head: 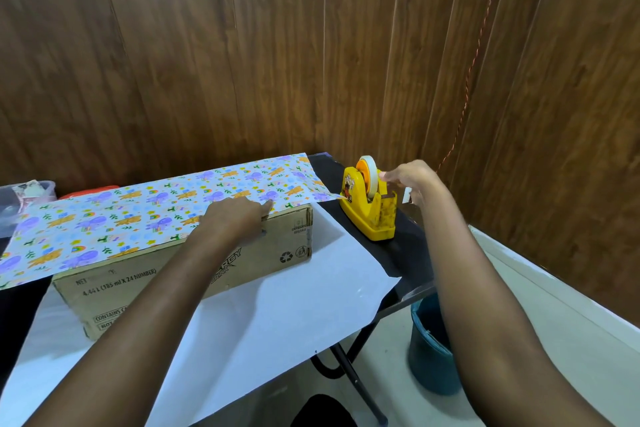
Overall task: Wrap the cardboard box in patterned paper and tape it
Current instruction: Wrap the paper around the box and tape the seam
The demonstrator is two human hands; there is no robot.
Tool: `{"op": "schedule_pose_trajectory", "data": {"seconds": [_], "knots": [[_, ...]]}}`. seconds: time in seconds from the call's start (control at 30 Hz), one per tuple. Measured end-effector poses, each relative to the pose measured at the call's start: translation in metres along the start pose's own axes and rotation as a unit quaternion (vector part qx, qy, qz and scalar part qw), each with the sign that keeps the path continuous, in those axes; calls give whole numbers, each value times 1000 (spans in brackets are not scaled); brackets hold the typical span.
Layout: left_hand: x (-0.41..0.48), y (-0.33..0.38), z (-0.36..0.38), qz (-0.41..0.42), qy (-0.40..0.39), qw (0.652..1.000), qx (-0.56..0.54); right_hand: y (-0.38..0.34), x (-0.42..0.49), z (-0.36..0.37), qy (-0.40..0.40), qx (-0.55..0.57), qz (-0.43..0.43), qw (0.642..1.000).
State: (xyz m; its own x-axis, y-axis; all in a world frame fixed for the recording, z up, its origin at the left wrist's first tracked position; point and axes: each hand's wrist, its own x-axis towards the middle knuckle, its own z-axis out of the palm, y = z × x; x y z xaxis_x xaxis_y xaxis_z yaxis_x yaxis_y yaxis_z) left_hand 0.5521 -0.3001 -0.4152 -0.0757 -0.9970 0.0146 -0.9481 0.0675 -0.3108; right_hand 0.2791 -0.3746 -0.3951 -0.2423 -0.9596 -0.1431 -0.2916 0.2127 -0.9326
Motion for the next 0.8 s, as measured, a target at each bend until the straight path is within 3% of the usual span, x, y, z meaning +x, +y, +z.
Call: {"op": "schedule_pose_trajectory", "data": {"seconds": [0.13,0.33,0.8], "knots": [[-1,0,0,2,-2,1000,9,-1,-6,-9,3,-19,19,1000],[-2,1,-1,3,-7,1000,15,35,-20,-7,-25,59,104,993],[0,0,4,-7,-10,1000,4,73,-13,32,68,258,53,962]]}}
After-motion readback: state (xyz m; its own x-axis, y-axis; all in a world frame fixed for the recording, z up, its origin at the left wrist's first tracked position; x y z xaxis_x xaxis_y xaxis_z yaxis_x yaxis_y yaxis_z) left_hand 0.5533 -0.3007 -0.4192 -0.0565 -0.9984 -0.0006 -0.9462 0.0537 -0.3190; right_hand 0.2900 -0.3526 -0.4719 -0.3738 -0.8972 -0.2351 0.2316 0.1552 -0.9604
